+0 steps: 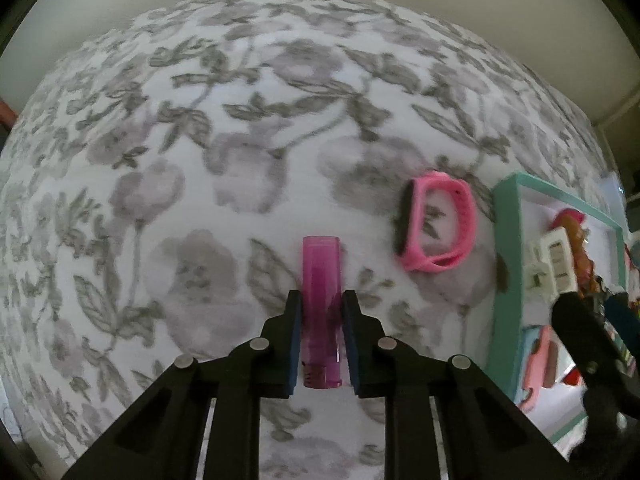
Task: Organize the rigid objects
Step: 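Grasp the pink tube with the left gripper while the right grasps the pink watch band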
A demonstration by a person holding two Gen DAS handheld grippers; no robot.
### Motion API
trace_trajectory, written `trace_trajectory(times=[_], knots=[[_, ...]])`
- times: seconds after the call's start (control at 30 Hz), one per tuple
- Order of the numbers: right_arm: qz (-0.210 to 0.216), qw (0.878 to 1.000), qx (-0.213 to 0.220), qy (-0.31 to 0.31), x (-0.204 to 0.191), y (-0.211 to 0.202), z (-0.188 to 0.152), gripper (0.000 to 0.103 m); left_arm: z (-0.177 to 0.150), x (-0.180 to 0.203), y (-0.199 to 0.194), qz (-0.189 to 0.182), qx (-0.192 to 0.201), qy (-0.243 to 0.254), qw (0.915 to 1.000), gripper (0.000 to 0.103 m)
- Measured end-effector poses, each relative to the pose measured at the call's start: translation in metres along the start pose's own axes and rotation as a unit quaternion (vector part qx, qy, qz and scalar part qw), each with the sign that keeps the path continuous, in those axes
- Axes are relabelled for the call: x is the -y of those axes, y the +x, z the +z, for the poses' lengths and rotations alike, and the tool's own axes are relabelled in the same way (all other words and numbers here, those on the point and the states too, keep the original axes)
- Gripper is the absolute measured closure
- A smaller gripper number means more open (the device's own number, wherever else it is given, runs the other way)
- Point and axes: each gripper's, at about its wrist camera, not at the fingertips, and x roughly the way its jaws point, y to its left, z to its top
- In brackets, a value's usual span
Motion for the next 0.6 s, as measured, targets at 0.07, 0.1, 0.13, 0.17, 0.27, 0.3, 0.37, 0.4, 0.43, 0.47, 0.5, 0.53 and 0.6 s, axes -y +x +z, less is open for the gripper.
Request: trace_trajectory(times=[0.07, 0.1, 0.13, 0.17, 0.27, 0.3, 0.37, 0.4, 0.43, 0.47, 0.5, 0.53, 0.6], knots=[[0.016, 1.0, 0.001, -0.003, -0.006, -0.001, 0.002, 0.0, 0.002, -0.009, 0.0, 0.01, 0.004, -0.009, 0.9999, 0.083], [0.021, 1.0, 0.001, -0.003, -0.008, -0.001, 0.003, 0.0, 0.002, -0.014, 0.0, 0.013, 0.005, -0.015, 0.9998, 0.083], [0.029, 1.0, 0.001, -0.003, -0.012, 0.0, 0.004, 0.0, 0.003, -0.02, -0.001, 0.016, 0.007, -0.024, 0.9996, 0.083], [0.039, 0.999, 0.001, -0.002, -0.015, 0.0, 0.006, 0.0, 0.004, -0.024, -0.001, 0.018, 0.008, -0.028, 0.9994, 0.083], [0.064, 0.998, -0.002, 0.003, -0.024, 0.003, 0.009, 0.002, 0.005, -0.037, -0.002, 0.024, 0.013, -0.048, 0.9985, 0.083], [0.075, 0.997, -0.006, 0.005, -0.028, 0.005, 0.01, 0.005, 0.005, -0.042, -0.003, 0.023, 0.014, -0.055, 0.9981, 0.083], [0.088, 0.996, -0.01, 0.005, -0.035, 0.009, 0.011, 0.008, 0.005, -0.051, -0.003, 0.017, 0.015, -0.07, 0.9973, 0.083], [0.092, 0.996, -0.012, 0.005, -0.039, 0.01, 0.013, 0.011, 0.005, -0.054, -0.004, 0.013, 0.016, -0.075, 0.997, 0.083], [0.098, 0.995, -0.014, 0.003, -0.043, 0.012, 0.014, 0.013, 0.005, -0.057, -0.004, 0.01, 0.017, -0.079, 0.9967, 0.083], [0.104, 0.994, -0.017, 0.002, -0.046, 0.014, 0.015, 0.018, 0.005, -0.062, -0.004, 0.007, 0.017, -0.082, 0.9964, 0.083], [0.108, 0.994, -0.019, 0.001, -0.048, 0.016, 0.016, 0.021, 0.005, -0.064, -0.005, 0.003, 0.018, -0.087, 0.9961, 0.083], [0.114, 0.993, -0.022, 0.0, -0.052, 0.018, 0.017, 0.022, 0.006, -0.066, -0.005, -0.001, 0.018, -0.091, 0.9957, 0.083], [0.119, 0.993, -0.026, -0.002, -0.056, 0.022, 0.019, 0.028, 0.005, -0.075, -0.006, -0.005, 0.019, -0.095, 0.9953, 0.083]])
